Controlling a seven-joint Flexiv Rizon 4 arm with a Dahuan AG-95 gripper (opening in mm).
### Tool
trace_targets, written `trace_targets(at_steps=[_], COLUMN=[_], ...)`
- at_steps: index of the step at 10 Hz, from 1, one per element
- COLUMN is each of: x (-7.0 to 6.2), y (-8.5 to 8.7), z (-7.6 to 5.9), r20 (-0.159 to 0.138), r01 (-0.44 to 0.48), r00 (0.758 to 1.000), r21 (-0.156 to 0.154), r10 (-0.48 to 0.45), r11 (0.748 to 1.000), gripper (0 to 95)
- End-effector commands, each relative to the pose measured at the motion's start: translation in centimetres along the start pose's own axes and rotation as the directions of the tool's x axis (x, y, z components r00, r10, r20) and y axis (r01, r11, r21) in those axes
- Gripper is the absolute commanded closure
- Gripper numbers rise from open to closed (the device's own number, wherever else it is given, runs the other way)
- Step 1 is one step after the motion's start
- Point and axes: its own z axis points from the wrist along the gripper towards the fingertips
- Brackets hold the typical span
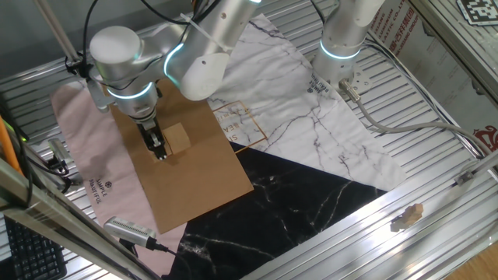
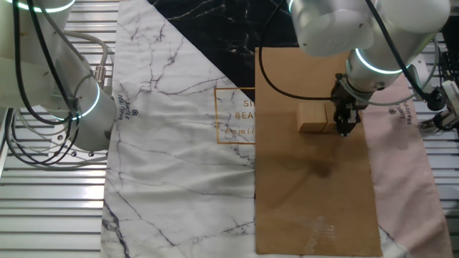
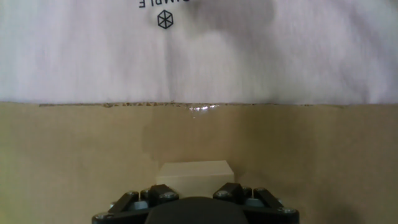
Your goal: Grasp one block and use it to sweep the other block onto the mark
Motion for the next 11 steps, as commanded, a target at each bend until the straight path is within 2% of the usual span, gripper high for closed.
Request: trace_targets(at_steps=[1,3,5,7,9,11], x=[0.0,-0.1,-0.8,-1.9,-2.2,-2.1], y=[0.0,0.0,0.6,1.4,1.2,-0.6], z=[0.0,0.0,-0.5,-1.7,-2.9,-5.2], r20=[0.001,-0.005,-0.006,-0.015,-0.016,-0.031], r01=[0.002,0.000,0.001,0.000,0.011,0.041], r00=[1.000,1.000,1.000,1.000,1.000,0.999], r21=[-0.001,-0.003,-0.003,0.002,-0.002,-0.007], r10=[-0.002,0.000,-0.001,0.000,-0.011,-0.041], r11=[1.000,1.000,1.000,1.000,1.000,0.999], gripper=[19.0,19.0,19.0,19.0,19.0,19.0])
